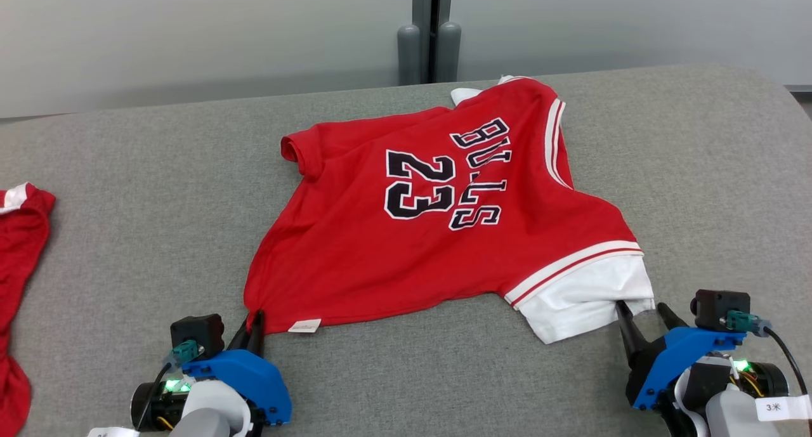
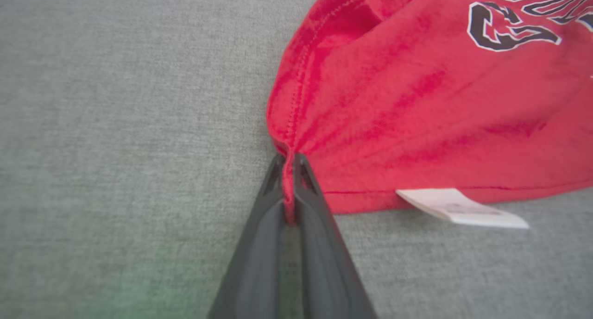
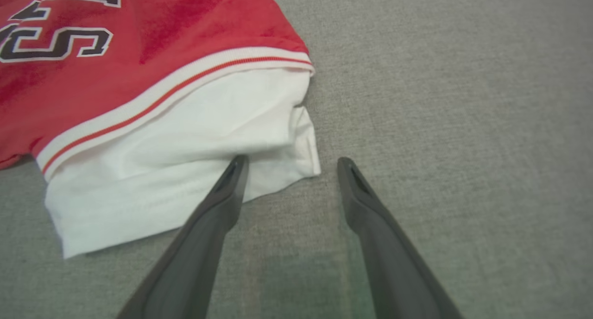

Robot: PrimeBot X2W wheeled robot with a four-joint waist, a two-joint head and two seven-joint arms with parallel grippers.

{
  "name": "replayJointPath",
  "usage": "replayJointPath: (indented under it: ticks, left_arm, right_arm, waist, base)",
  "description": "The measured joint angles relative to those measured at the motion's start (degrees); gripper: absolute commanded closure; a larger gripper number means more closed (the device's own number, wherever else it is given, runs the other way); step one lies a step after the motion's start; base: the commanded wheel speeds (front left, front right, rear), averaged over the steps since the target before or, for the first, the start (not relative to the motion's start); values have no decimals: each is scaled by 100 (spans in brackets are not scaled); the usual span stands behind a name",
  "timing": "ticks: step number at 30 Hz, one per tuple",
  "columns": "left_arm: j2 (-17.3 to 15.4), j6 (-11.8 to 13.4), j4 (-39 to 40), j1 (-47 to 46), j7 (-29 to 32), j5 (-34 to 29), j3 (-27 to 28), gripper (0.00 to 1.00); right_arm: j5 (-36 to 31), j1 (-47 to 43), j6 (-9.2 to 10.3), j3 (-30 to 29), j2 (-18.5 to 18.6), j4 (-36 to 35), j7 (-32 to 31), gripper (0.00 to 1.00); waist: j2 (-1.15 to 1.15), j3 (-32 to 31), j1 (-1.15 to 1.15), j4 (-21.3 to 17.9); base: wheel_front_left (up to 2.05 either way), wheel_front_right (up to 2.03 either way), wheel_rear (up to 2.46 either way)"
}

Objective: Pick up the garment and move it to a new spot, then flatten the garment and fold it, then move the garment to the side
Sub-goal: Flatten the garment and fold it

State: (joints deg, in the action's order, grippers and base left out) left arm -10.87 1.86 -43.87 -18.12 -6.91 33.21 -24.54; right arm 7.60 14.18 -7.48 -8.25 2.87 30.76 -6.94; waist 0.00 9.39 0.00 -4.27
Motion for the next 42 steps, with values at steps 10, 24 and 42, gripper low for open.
replayJointPath:
  ticks: [10,24,42]
  left_arm:
    - [70,-42,73,-77,-79,9,-67,100]
    - [12,-21,299,109,-309,229,79,100]
    - [-378,21,4734,1112,96,1506,968,100]
  right_arm:
    - [-92,483,0,-92,2,800,383,0]
    - [33,283,-1,60,15,872,304,100]
    - [1053,-1194,0,-367,-1,-4544,-1152,100]
  waist:
    - [0,74,0,178]
    - [0,-74,0,109]
    - [0,-342,0,-47]
  base:
    - [0,0,0]
    - [0,0,0]
    - [0,0,0]
